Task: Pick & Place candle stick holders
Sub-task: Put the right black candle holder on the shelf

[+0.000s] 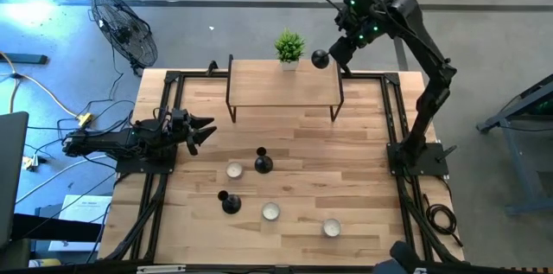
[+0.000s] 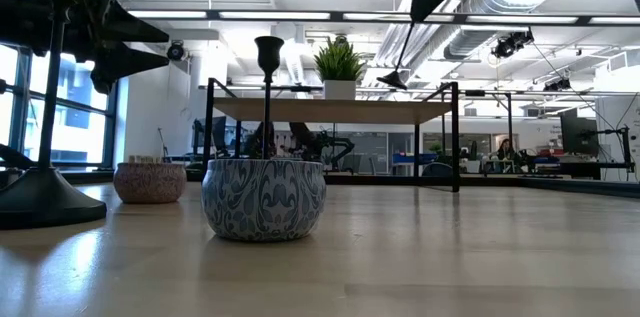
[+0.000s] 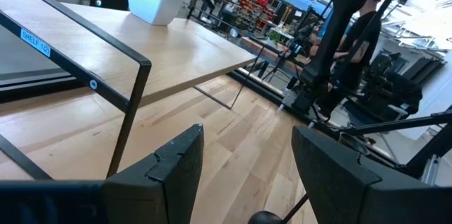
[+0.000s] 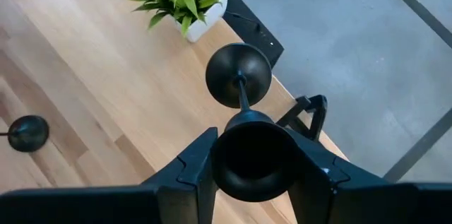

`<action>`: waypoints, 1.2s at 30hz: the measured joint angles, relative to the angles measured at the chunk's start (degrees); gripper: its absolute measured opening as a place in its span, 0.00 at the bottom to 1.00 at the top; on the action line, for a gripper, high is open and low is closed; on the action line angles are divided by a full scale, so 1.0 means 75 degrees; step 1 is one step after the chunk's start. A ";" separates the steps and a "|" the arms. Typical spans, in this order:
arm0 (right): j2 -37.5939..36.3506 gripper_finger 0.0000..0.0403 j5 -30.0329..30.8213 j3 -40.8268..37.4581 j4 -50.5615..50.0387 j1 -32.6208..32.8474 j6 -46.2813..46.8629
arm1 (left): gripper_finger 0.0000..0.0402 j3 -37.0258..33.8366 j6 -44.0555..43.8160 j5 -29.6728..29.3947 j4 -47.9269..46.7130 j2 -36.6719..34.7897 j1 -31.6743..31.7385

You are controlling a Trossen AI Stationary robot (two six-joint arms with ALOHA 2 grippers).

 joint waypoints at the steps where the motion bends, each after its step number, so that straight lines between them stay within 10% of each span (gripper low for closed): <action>1: 0.0000 0.31 0.0056 0.0000 0.0001 0.0029 0.0027 | 0.53 0.0000 0.0000 0.0000 0.0000 0.0000 0.0000; 30: -0.0012 0.31 0.0245 -0.1297 0.0016 0.0183 -0.0005 | 0.53 0.0000 -0.0003 0.0020 -0.0169 0.0000 0.0000; 36: 0.0009 0.54 0.0489 -0.1317 0.0038 0.0185 0.0157 | 0.53 0.0000 -0.0003 0.0047 -0.0232 0.0000 0.0000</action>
